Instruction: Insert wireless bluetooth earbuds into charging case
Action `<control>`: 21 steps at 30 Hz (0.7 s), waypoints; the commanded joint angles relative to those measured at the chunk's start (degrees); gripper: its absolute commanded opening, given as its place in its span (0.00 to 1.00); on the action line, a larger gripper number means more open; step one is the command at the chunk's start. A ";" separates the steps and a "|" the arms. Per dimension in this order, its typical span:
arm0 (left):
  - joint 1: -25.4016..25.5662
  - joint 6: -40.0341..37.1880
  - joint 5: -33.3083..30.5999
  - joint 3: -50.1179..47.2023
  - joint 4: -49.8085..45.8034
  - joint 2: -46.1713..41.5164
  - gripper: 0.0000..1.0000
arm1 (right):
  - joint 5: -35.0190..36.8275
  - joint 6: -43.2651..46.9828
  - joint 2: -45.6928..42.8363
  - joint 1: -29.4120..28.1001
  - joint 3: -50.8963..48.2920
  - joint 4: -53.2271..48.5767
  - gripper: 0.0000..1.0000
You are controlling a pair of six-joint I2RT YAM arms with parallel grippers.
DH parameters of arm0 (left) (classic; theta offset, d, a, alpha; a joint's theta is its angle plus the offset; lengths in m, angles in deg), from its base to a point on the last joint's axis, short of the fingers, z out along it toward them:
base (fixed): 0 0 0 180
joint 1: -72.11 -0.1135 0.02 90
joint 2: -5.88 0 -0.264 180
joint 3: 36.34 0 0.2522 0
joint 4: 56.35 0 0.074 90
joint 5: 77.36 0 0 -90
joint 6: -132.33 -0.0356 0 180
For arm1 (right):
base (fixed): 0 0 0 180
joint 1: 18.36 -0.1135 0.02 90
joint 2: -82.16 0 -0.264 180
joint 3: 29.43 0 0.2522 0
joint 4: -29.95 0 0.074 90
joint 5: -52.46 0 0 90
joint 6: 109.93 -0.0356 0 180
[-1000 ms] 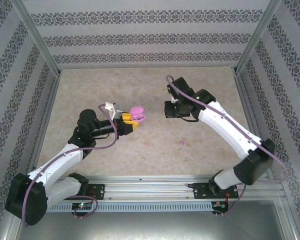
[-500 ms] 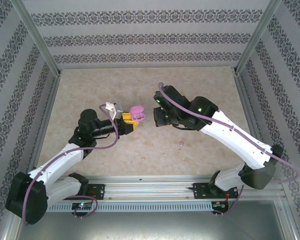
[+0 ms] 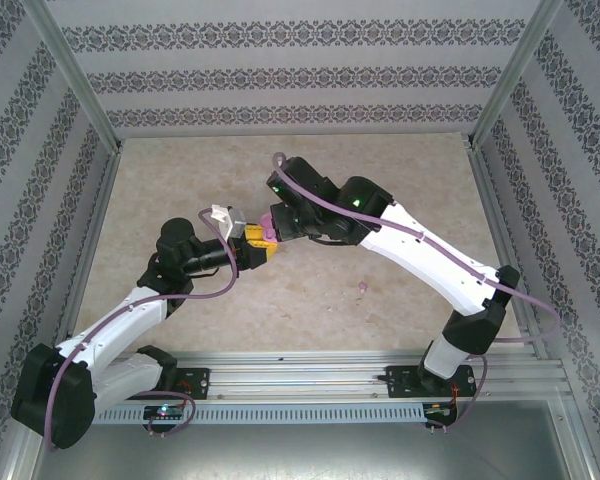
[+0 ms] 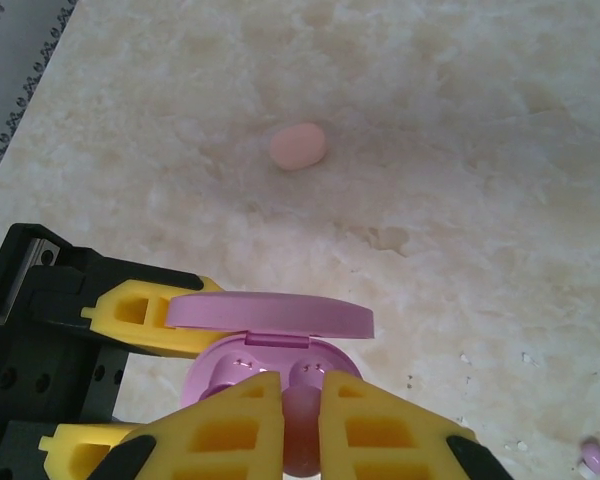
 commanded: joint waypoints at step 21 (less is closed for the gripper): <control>0.71 -1.28 -0.08 -0.22 0.42 -0.09 0.19 | -1.93 0.48 3.60 -1.70 3.25 -1.60 0.15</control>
